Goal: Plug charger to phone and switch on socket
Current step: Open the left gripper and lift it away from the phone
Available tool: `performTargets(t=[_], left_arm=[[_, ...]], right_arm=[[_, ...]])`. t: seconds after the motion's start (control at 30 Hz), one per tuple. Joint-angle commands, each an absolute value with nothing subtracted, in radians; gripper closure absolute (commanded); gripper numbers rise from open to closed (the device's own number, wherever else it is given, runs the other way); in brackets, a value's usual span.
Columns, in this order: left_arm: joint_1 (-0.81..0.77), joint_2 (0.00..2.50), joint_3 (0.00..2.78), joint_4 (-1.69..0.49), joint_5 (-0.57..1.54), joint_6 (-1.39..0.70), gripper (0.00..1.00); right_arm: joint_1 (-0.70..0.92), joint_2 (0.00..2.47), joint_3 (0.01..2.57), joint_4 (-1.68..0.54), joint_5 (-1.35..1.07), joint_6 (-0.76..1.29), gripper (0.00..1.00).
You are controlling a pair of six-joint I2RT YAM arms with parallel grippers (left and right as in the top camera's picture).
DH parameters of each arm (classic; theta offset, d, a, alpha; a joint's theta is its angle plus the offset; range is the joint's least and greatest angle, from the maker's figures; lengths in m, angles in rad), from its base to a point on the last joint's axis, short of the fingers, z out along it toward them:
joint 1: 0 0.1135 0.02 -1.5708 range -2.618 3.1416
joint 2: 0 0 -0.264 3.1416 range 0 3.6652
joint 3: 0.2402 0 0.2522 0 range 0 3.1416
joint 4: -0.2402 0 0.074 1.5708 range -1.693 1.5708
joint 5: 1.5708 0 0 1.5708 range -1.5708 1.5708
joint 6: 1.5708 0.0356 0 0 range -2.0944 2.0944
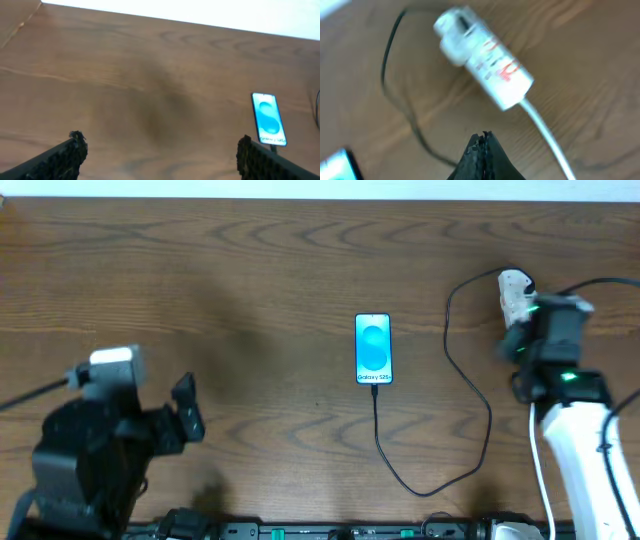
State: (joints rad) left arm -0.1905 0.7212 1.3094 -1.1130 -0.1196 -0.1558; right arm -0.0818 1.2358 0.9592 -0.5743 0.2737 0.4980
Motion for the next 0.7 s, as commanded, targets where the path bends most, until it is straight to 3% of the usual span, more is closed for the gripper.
performTargets(t=[0.0, 0.23, 0.33, 0.67], left_arm=[[-0.188, 0.692, 1.308, -1.171, -0.147, -0.150, 0.03], [-0.188, 0.691, 1.307, -1.305, -0.147, -0.150, 0.03], [-0.188, 0.691, 1.307, -1.336, -0.147, -0.150, 0.03], [-0.188, 0.600, 1.307, -1.336, -0.147, -0.150, 0.03]], right_arm=[[-0.232, 1.317, 1.070, -0.617, 0.130, 0.561, 0.99], [-0.315, 1.885, 1.579, -0.951, 0.022, 0.573, 0.99], [-0.317, 2.069, 1.737, -0.984, 0.022, 0.606, 0.99], [-0.349, 2.173, 1.776, -0.918, 0.015, 0.668, 0.99]])
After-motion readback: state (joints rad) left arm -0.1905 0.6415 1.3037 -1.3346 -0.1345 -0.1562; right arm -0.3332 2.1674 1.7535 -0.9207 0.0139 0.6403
